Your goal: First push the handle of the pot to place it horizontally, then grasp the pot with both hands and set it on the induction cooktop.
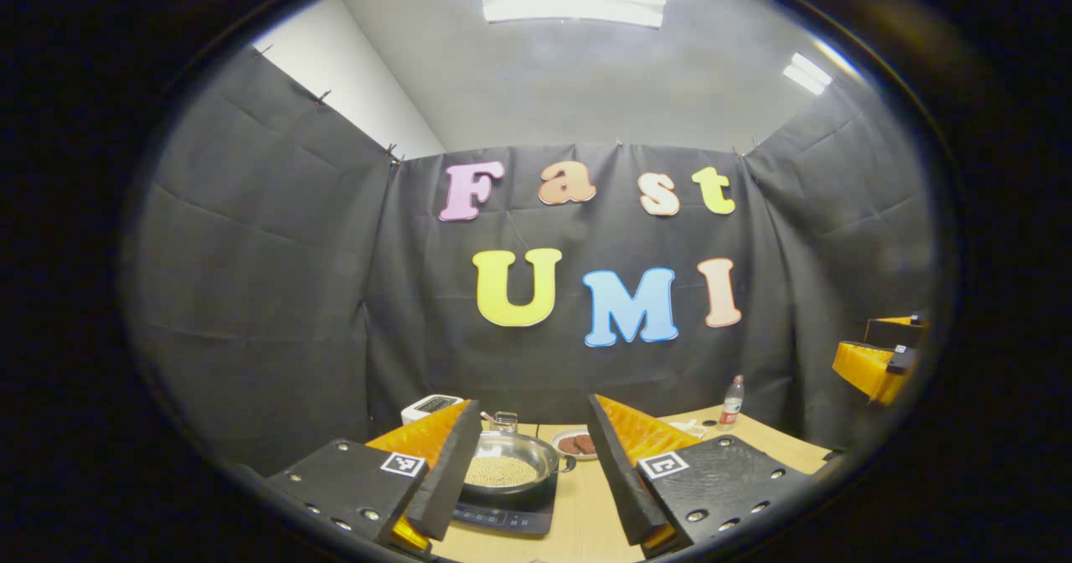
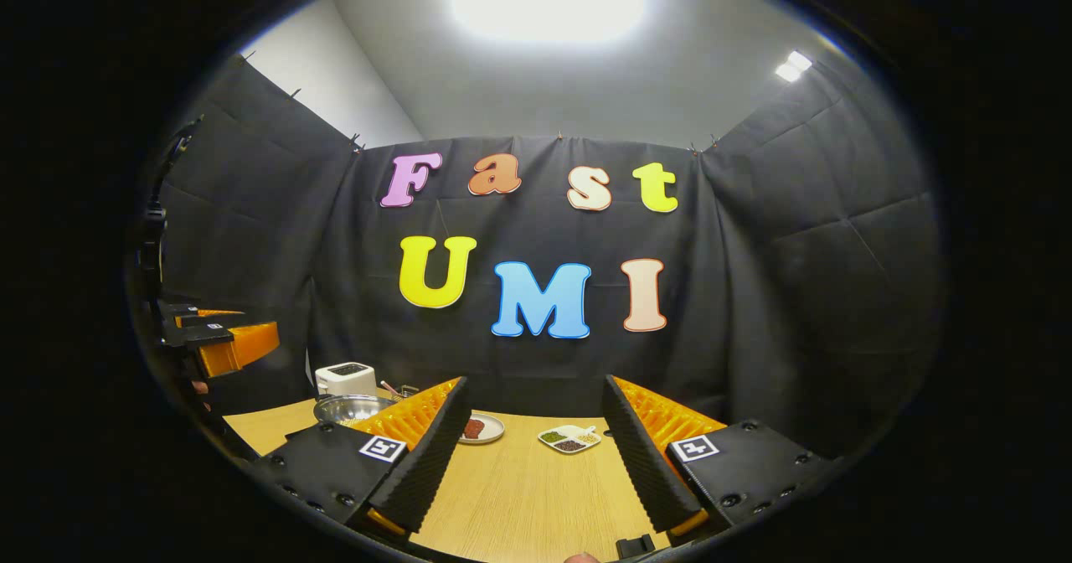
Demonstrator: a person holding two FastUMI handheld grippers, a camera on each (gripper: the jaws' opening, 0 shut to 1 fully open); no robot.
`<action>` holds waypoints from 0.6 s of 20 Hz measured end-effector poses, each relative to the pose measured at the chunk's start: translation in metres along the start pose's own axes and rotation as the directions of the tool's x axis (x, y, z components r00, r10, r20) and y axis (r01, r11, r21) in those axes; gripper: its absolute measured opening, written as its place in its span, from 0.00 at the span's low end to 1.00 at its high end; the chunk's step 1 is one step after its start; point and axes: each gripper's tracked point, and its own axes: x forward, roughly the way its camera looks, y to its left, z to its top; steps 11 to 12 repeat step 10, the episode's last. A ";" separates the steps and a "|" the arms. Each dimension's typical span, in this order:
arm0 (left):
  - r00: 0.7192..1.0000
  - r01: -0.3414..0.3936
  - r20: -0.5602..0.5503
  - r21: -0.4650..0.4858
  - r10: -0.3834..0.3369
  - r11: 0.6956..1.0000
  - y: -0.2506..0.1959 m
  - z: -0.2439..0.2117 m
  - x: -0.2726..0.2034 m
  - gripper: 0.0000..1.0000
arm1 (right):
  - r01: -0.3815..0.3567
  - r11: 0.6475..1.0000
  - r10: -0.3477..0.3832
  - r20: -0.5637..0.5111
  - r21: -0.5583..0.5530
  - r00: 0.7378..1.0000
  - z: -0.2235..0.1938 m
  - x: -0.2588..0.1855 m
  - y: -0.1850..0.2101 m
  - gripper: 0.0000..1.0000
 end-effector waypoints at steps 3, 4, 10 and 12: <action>1.000 -0.007 0.003 0.013 0.007 1.000 0.007 0.000 0.001 0.74 | 0.019 1.000 -0.019 -0.002 0.002 1.000 -0.003 0.001 -0.006 0.99; 1.000 -0.007 0.007 0.011 0.007 1.000 0.008 0.002 0.002 0.74 | 0.025 1.000 -0.025 -0.007 0.006 1.000 -0.005 0.003 -0.008 0.99; 1.000 0.011 0.022 0.018 -0.012 1.000 0.004 0.009 0.004 0.74 | 0.068 0.998 -0.068 -0.007 0.004 0.998 -0.004 0.009 -0.025 0.99; 1.000 0.011 0.022 0.018 -0.012 1.000 0.004 0.009 0.004 0.74 | 0.068 0.998 -0.068 -0.007 0.004 0.998 -0.004 0.009 -0.025 0.99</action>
